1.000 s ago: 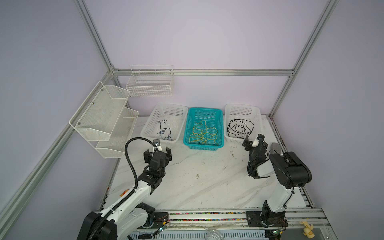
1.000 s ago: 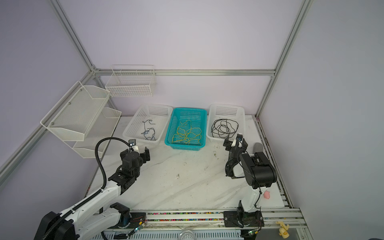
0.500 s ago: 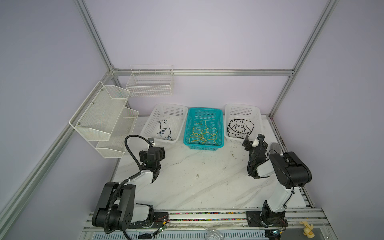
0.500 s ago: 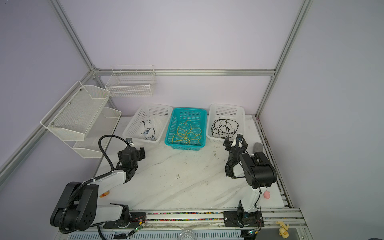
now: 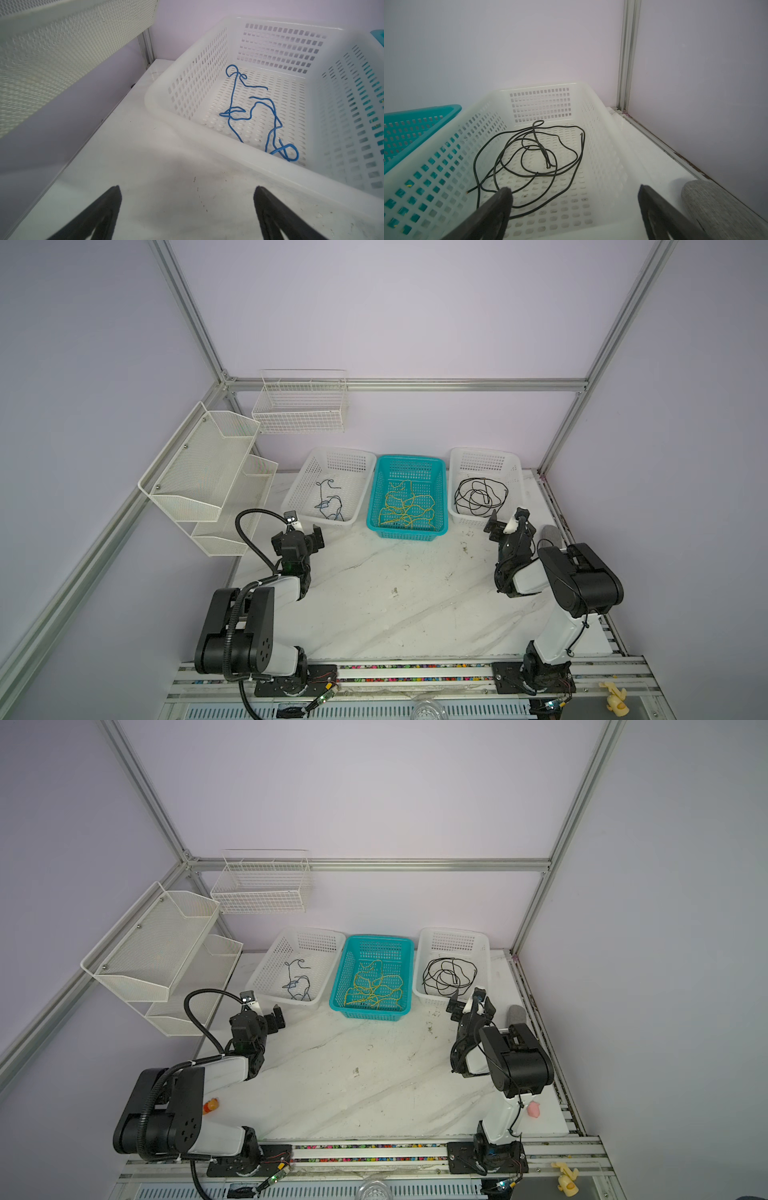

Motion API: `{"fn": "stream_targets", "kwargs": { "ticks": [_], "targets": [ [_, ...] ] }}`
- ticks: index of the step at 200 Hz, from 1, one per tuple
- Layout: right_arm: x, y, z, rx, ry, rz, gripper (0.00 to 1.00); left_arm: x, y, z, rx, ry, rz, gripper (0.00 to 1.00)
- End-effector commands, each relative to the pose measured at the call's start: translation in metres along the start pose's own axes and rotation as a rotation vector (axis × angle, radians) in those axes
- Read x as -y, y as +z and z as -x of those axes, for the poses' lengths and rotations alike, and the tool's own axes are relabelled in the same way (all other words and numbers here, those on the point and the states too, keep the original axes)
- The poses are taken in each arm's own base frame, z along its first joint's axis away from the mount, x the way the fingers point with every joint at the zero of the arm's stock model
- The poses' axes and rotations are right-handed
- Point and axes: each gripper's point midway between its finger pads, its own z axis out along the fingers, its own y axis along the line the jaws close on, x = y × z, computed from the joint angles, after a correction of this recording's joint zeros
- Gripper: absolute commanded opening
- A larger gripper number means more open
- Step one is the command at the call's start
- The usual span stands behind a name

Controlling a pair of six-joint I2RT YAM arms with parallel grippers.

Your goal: Untangle the cables

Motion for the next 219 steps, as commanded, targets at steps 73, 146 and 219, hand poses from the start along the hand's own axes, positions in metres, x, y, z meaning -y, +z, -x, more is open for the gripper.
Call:
{"fn": "stream_targets", "kwargs": {
  "ticks": [73,146,219],
  "targets": [
    [0.003,0.001,0.006,0.017,0.002,-0.015,0.97,0.008,0.003,-0.005,0.061,0.006,-0.077,1.0],
    [0.003,0.001,0.005,0.016,0.002,-0.014,0.97,0.013,-0.001,-0.006,0.112,0.052,-0.084,1.0],
    [0.003,0.001,0.005,0.015,0.002,-0.014,0.97,0.014,-0.001,-0.006,0.108,0.056,-0.083,1.0]
  ]
}}
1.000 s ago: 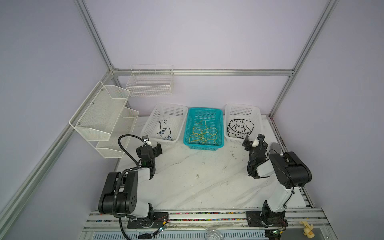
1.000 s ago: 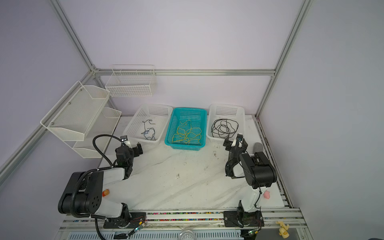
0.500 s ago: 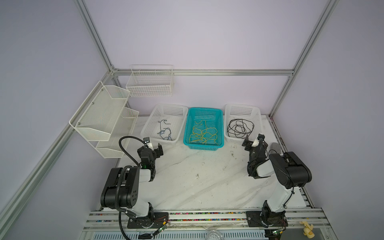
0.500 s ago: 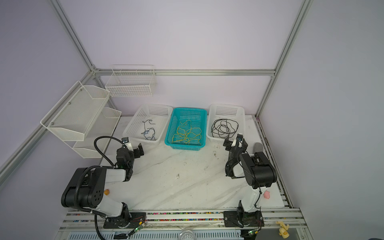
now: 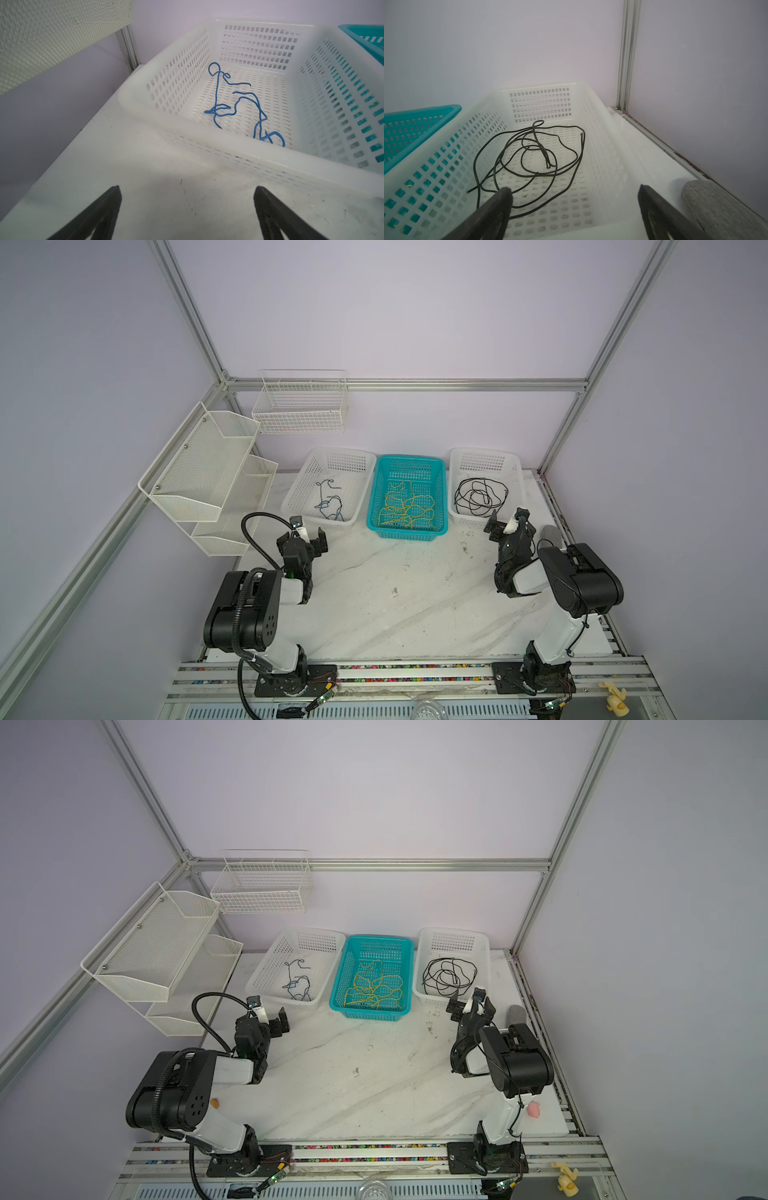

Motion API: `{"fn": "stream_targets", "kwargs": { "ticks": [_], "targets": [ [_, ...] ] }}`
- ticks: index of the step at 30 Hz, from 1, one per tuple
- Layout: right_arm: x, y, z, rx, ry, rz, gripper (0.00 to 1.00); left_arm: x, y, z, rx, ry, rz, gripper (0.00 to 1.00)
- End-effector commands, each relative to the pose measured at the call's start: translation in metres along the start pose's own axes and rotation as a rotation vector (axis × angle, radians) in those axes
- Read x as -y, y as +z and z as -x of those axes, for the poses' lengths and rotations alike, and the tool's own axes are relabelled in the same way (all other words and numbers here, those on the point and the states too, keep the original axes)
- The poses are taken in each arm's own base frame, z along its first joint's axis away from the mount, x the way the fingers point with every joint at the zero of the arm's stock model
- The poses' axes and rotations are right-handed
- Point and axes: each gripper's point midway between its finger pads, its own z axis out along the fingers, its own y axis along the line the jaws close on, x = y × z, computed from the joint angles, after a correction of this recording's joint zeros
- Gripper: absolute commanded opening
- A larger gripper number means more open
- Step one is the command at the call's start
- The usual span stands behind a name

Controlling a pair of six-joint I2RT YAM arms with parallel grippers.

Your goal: Untangle the cables

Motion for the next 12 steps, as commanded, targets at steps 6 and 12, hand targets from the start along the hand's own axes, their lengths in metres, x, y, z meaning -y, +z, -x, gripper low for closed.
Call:
{"fn": "stream_targets", "kwargs": {
  "ticks": [6,12],
  "targets": [
    [0.0033,0.0022,0.0058,0.018,-0.009,-0.02,0.97,-0.0002,-0.0049,0.0081,0.046,0.019,0.003,1.0],
    [-0.0047,0.0017,0.0053,0.012,-0.018,0.026,0.97,-0.0006,-0.0049,0.008,0.045,0.018,0.004,1.0]
  ]
}}
